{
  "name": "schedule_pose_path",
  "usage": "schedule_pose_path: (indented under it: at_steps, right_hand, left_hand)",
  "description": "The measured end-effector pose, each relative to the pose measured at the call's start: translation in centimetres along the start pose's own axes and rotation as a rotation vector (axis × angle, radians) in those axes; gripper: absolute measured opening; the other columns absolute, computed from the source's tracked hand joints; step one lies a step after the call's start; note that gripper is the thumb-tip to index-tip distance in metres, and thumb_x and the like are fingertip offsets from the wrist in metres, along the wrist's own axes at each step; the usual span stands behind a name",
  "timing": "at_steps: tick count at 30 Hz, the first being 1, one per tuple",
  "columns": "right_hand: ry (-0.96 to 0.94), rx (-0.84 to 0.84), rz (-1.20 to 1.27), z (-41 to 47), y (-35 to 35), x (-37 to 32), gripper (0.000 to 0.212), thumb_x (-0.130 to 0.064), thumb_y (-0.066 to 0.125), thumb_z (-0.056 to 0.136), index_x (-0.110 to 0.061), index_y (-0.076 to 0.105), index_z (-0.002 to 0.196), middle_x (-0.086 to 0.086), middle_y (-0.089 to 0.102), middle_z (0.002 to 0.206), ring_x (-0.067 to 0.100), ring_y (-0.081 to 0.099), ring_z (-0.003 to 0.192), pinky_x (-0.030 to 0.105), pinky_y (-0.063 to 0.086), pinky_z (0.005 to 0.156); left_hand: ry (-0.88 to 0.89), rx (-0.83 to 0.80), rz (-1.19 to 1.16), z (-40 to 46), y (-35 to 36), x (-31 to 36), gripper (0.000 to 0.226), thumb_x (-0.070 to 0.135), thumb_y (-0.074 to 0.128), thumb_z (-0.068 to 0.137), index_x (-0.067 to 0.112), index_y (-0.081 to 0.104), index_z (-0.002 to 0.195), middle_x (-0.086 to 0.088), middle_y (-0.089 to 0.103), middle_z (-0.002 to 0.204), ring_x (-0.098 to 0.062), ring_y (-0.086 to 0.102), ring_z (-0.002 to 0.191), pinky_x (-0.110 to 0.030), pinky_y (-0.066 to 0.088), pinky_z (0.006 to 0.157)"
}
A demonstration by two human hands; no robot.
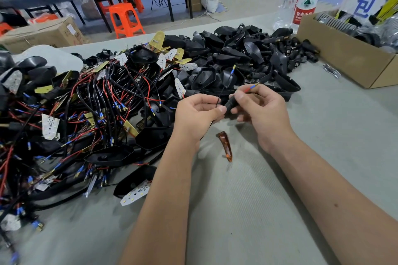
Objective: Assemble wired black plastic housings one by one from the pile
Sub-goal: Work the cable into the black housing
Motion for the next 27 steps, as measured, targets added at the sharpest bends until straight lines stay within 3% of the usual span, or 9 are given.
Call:
schedule_pose_path:
  at_steps: [4, 8, 10, 12, 15, 19, 22, 24, 27]
  right_hand:
    - [-0.027, -0.025, -0.028, 0.0, 0.0, 0.3, 0.009, 0.002, 0.072, 0.092, -0.004, 0.07, 0.098, 0.018, 0.072, 0.079, 0.02, 0.067, 0.063, 0.024, 0.054, 0.055]
    - [-0.049, -0.096, -0.081, -0.1, 0.3, 0.3, 0.005, -0.001, 0.07, 0.095, -0.004, 0.071, 0.091, 0.012, 0.069, 0.067, 0.019, 0.063, 0.055, 0.024, 0.051, 0.049]
    - [-0.048, -0.127, -0.092, -0.2, 0.4, 0.3, 0.003, -0.002, 0.07, 0.095, -0.003, 0.07, 0.092, 0.017, 0.068, 0.067, 0.019, 0.062, 0.055, 0.025, 0.05, 0.048]
    - [-0.037, -0.14, -0.1, -0.3, 0.5, 0.3, 0.003, -0.005, 0.07, 0.096, -0.002, 0.07, 0.094, 0.014, 0.066, 0.066, 0.018, 0.062, 0.054, 0.025, 0.05, 0.047]
    - [-0.026, -0.125, -0.116, -0.3, 0.5, 0.4, 0.003, -0.004, 0.069, 0.097, -0.003, 0.07, 0.094, 0.011, 0.066, 0.065, 0.017, 0.062, 0.055, 0.024, 0.05, 0.048]
    - [-0.025, -0.064, -0.073, -0.1, 0.3, 0.3, 0.004, 0.0, 0.068, 0.096, 0.004, 0.069, 0.095, 0.007, 0.069, 0.065, 0.016, 0.063, 0.054, 0.022, 0.049, 0.048]
    - [-0.024, -0.068, -0.058, -0.2, 0.3, 0.2, 0.004, 0.0, 0.069, 0.095, 0.002, 0.071, 0.092, 0.008, 0.069, 0.064, 0.017, 0.062, 0.053, 0.022, 0.049, 0.048]
    - [-0.038, -0.113, -0.088, -0.4, 0.5, 0.2, 0.004, -0.001, 0.07, 0.094, -0.001, 0.072, 0.091, 0.01, 0.068, 0.063, 0.019, 0.062, 0.053, 0.024, 0.049, 0.047]
    - [-0.046, -0.151, -0.102, -0.6, 0.7, 0.1, 0.004, -0.003, 0.071, 0.095, -0.001, 0.071, 0.091, 0.013, 0.066, 0.063, 0.019, 0.061, 0.053, 0.024, 0.049, 0.046]
  left_hand:
    - [0.012, -0.015, -0.01, 0.0, 0.2, 0.5, 0.008, 0.001, 0.074, 0.09, 0.008, 0.07, 0.089, -0.004, 0.074, 0.076, -0.012, 0.068, 0.066, -0.027, 0.057, 0.068]
    - [0.042, -0.066, -0.132, 0.1, 0.4, 1.4, 0.015, 0.012, 0.069, 0.096, 0.011, 0.063, 0.11, -0.006, 0.079, 0.095, -0.012, 0.068, 0.078, -0.028, 0.057, 0.076]
    - [0.106, -0.101, -0.044, 0.0, 0.7, 1.5, 0.022, 0.017, 0.071, 0.096, 0.014, 0.064, 0.116, -0.007, 0.078, 0.097, -0.013, 0.069, 0.074, -0.026, 0.056, 0.069]
    - [0.188, -0.109, 0.047, -0.3, 1.1, 1.4, 0.018, 0.009, 0.071, 0.095, 0.012, 0.069, 0.112, -0.012, 0.076, 0.095, -0.023, 0.072, 0.071, -0.035, 0.06, 0.066]
    - [0.266, -0.039, 0.141, -0.3, 1.2, 1.4, 0.013, 0.001, 0.069, 0.094, 0.011, 0.075, 0.097, -0.012, 0.073, 0.086, -0.035, 0.072, 0.077, -0.045, 0.062, 0.073]
    - [0.302, 0.04, 0.234, 0.1, 0.5, 1.3, 0.016, 0.001, 0.065, 0.096, 0.014, 0.074, 0.091, 0.005, 0.065, 0.078, -0.002, 0.057, 0.069, -0.018, 0.047, 0.069]
    - [0.279, 0.002, 0.225, 0.3, 0.1, 1.4, 0.013, 0.01, 0.064, 0.099, 0.015, 0.075, 0.106, 0.006, 0.067, 0.085, 0.001, 0.059, 0.073, -0.018, 0.048, 0.071]
    - [0.245, -0.075, 0.207, 0.2, 0.4, 1.4, 0.017, 0.014, 0.064, 0.101, 0.013, 0.075, 0.114, 0.0, 0.074, 0.091, -0.006, 0.067, 0.078, -0.027, 0.054, 0.074]
    - [0.204, -0.116, 0.115, -0.3, 1.4, 1.2, 0.013, 0.009, 0.063, 0.1, 0.005, 0.075, 0.105, -0.014, 0.074, 0.081, -0.027, 0.066, 0.066, -0.041, 0.055, 0.066]
Point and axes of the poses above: each hand's wrist, its own z-axis towards the middle knuckle, its own y-axis out of the palm, x = y × z, the point moved 1 cm from there along z, towards the middle knuckle
